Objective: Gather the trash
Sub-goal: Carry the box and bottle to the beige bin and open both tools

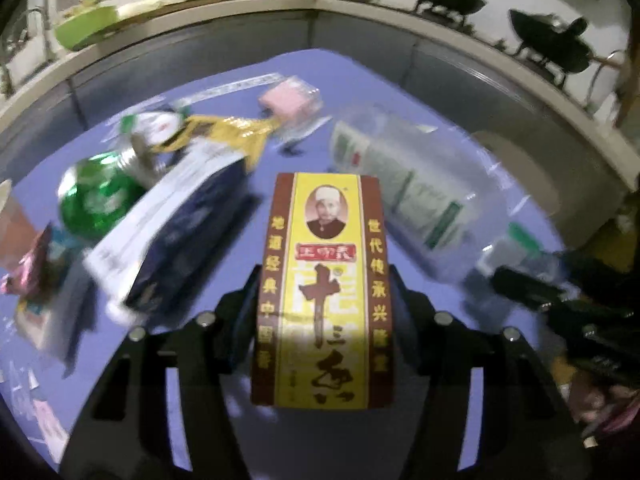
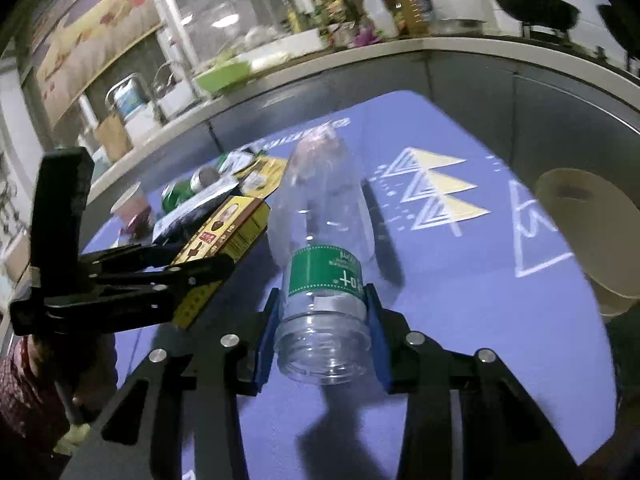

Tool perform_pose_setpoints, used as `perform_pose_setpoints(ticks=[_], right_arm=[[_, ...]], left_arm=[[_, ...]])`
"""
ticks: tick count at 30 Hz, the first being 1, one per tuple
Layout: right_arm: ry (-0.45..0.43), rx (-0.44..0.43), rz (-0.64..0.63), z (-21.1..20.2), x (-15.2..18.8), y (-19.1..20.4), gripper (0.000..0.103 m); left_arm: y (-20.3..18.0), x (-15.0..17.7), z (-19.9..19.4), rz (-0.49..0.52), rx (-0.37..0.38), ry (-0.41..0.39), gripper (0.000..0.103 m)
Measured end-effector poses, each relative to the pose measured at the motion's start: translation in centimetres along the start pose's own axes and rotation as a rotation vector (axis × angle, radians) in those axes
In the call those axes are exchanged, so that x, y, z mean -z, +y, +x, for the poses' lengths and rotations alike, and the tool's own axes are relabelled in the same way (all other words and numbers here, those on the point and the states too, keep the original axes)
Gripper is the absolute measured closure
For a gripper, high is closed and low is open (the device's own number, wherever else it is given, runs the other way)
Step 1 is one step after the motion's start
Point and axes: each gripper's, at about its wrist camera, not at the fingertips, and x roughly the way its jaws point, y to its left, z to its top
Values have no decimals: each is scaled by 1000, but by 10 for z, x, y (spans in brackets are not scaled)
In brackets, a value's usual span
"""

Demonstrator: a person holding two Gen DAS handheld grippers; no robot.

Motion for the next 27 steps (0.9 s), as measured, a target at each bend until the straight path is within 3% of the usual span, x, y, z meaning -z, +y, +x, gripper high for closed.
perform_pose_setpoints(ticks=[6, 15, 19, 23, 27], right_arm=[[-106, 137, 65, -28, 5, -35, 67], [-227, 347, 282, -69, 17, -126, 67], [-223, 381, 372, -72, 12, -167, 66], [-196, 354, 508, -63, 0, -214, 64], [-273, 359, 557, -77, -7, -231, 63]], left_arm=[[-63, -29, 27, 75, 92, 17, 46], [-184, -70, 84, 241, 220, 43, 46], [-227, -92, 116, 271, 265, 76, 46], [-251, -110, 151, 242, 259, 151, 45], [-254, -127, 169, 190, 222, 188, 38]])
